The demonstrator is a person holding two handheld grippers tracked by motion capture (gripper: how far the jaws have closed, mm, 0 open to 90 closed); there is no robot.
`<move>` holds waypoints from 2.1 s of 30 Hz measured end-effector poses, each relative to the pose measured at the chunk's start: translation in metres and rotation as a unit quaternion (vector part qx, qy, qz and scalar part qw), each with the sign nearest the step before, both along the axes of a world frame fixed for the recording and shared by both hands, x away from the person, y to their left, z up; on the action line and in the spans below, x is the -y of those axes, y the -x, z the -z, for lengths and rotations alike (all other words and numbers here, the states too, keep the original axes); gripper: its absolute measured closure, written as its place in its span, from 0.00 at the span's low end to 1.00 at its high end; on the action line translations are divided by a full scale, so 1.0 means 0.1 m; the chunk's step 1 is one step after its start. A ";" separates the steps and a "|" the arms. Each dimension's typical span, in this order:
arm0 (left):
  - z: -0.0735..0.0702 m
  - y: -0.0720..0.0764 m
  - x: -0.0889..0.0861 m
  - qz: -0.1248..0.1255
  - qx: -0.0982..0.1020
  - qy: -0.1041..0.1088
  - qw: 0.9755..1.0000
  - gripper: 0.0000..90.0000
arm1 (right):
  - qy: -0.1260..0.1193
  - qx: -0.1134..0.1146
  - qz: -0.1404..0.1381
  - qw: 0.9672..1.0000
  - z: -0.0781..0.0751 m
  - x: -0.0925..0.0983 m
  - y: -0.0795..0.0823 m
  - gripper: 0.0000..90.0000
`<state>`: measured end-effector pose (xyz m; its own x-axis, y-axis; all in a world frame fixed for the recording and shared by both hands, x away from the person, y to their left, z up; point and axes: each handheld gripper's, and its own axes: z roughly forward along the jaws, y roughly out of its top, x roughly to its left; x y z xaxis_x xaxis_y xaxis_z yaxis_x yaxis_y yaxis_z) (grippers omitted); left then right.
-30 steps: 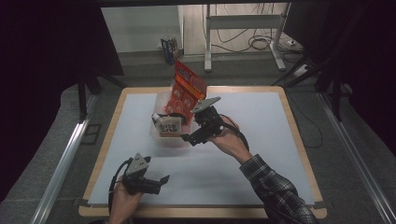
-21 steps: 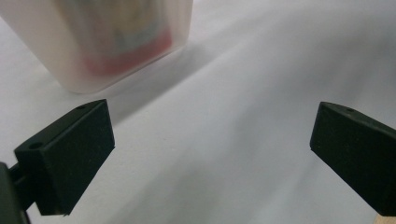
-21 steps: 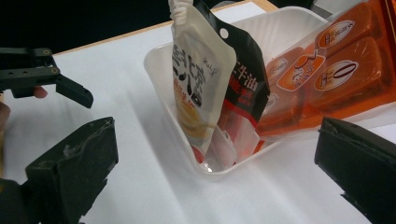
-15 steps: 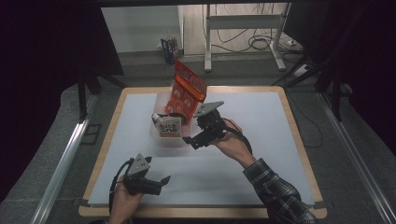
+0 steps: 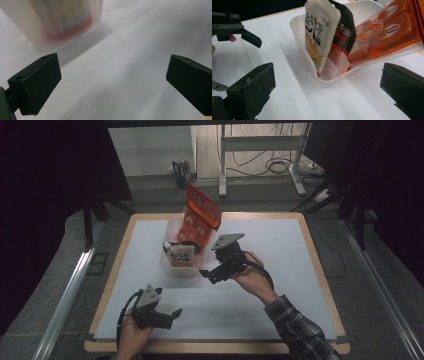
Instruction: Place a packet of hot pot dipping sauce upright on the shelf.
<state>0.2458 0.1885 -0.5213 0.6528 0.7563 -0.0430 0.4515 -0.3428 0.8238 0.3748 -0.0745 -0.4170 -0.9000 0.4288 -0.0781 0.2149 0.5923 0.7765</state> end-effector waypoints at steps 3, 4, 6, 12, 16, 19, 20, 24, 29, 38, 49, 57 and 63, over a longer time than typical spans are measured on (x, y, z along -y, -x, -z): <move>0.00 0.00 0.00 0.000 -0.001 -0.001 1.000 0.00 | 0.004 0.003 0.001 1.000 0.01 0.01 0.03 0.00; 0.00 0.00 0.00 0.000 -0.001 -0.001 1.000 0.00 | 0.005 0.005 0.001 1.000 0.02 0.02 0.03 0.00; 0.00 0.00 0.00 -0.001 -0.001 -0.002 1.000 0.00 | 0.008 0.008 0.000 1.000 0.03 0.02 0.05 0.00; 0.00 0.00 -0.02 -0.002 -0.001 -0.003 1.000 0.00 | 0.006 0.012 0.000 1.000 0.08 0.06 0.11 0.00; 0.00 0.00 -0.01 -0.002 -0.001 -0.004 1.000 0.00 | 0.001 0.008 0.002 1.000 0.12 0.11 0.14 0.00; 0.00 -0.01 -0.01 -0.002 -0.002 -0.004 1.000 0.00 | -0.003 0.006 0.003 1.000 0.15 0.15 0.15 0.00; 0.00 -0.01 -0.02 -0.002 -0.002 -0.003 1.000 0.00 | -0.005 0.005 0.004 1.000 0.16 0.17 0.16 0.00; 0.00 -0.01 -0.02 -0.002 -0.002 -0.003 1.000 0.00 | -0.010 0.002 0.004 1.000 0.21 0.22 0.18 0.00; 0.00 -0.01 -0.01 -0.001 -0.001 -0.005 1.000 0.00 | -0.014 0.004 0.004 1.000 0.21 0.26 0.20 0.00; 0.01 0.00 -0.01 -0.001 0.000 -0.018 1.000 0.00 | -0.021 0.005 0.000 1.000 0.20 0.31 0.26 0.00; 0.02 0.00 -0.03 -0.007 0.000 -0.024 1.000 0.00 | -0.040 -0.004 -0.007 0.999 0.24 0.42 0.31 0.00; 0.00 0.01 -0.03 -0.010 0.011 -0.034 0.999 0.00 | -0.038 0.000 -0.002 0.999 0.23 0.47 0.37 0.00; -0.04 0.02 -0.06 -0.016 0.002 -0.036 0.999 0.01 | -0.036 -0.004 0.001 0.999 0.25 0.51 0.42 0.00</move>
<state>0.2440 0.1948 -0.5174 0.6285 0.7777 0.0158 0.4591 -0.3872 0.7996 0.3326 -0.1253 -0.4416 -0.9000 0.4342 -0.0390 0.2224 0.5343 0.8155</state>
